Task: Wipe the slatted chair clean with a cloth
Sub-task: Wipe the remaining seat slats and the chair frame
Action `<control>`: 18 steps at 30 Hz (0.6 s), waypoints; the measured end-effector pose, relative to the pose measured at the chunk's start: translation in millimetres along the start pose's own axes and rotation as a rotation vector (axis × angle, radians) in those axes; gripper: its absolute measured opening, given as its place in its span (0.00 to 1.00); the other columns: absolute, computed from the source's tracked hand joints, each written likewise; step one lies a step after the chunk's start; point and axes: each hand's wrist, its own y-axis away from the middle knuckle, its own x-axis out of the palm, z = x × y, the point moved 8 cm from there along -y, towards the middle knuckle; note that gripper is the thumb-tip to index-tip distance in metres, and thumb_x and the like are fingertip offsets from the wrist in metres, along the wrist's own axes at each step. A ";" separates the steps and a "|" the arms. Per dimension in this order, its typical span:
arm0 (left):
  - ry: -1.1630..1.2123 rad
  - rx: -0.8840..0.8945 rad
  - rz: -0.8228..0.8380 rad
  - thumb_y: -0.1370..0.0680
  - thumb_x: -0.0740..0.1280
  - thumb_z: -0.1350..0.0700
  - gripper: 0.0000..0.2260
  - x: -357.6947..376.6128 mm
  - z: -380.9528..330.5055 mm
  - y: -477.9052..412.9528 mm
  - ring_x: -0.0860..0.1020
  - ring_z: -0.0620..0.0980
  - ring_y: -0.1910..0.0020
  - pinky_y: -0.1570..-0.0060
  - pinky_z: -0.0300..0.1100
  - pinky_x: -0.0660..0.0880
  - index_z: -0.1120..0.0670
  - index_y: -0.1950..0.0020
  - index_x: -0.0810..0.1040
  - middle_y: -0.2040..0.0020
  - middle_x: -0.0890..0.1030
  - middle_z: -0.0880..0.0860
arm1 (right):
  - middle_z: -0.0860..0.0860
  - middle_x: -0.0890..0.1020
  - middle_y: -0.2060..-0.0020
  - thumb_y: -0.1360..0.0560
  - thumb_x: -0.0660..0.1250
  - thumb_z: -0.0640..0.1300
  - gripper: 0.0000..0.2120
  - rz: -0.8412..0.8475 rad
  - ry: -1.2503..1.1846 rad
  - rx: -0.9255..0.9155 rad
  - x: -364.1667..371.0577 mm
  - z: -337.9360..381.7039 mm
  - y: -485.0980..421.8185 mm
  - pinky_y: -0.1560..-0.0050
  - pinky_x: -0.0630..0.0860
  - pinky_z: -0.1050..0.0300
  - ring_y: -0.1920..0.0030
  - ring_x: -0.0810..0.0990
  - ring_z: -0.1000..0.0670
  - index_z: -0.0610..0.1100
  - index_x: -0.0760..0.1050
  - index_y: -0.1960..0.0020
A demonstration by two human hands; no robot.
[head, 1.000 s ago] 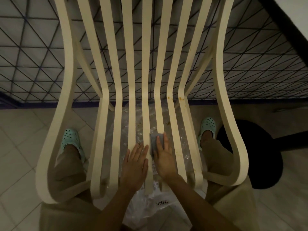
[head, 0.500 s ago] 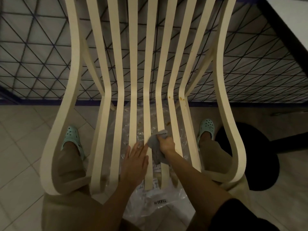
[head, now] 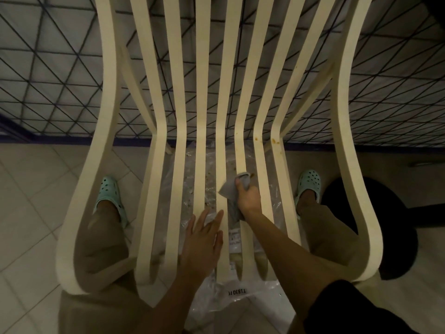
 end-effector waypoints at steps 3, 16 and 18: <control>0.003 -0.004 -0.007 0.18 0.48 0.46 0.23 -1.6 0.3 1.2 0.60 0.50 0.24 0.25 0.52 0.52 0.48 0.23 0.57 0.28 0.70 0.52 | 0.44 0.79 0.56 0.19 0.61 0.51 0.16 0.051 -0.116 0.078 0.6 -18.3 14.4 0.65 0.70 0.64 0.54 0.79 0.44 0.37 0.75 0.47; 0.050 -0.025 0.009 0.20 0.41 0.43 0.26 -6.6 -1.8 4.2 0.44 0.41 0.25 0.24 0.48 0.41 0.47 0.22 0.51 0.26 0.66 0.54 | 0.49 0.79 0.50 0.22 0.59 0.59 0.12 0.009 -0.076 0.107 -17.4 -111.3 117.1 0.47 0.77 0.53 0.50 0.78 0.52 0.51 0.73 0.49; 0.045 -0.029 0.008 0.20 0.41 0.43 0.26 -7.8 -2.8 3.9 0.44 0.40 0.26 0.25 0.46 0.39 0.46 0.22 0.51 0.26 0.67 0.54 | 0.50 0.78 0.49 0.20 0.57 0.57 0.14 0.025 -0.256 0.174 -19.0 -113.7 122.4 0.53 0.74 0.56 0.48 0.77 0.51 0.49 0.73 0.44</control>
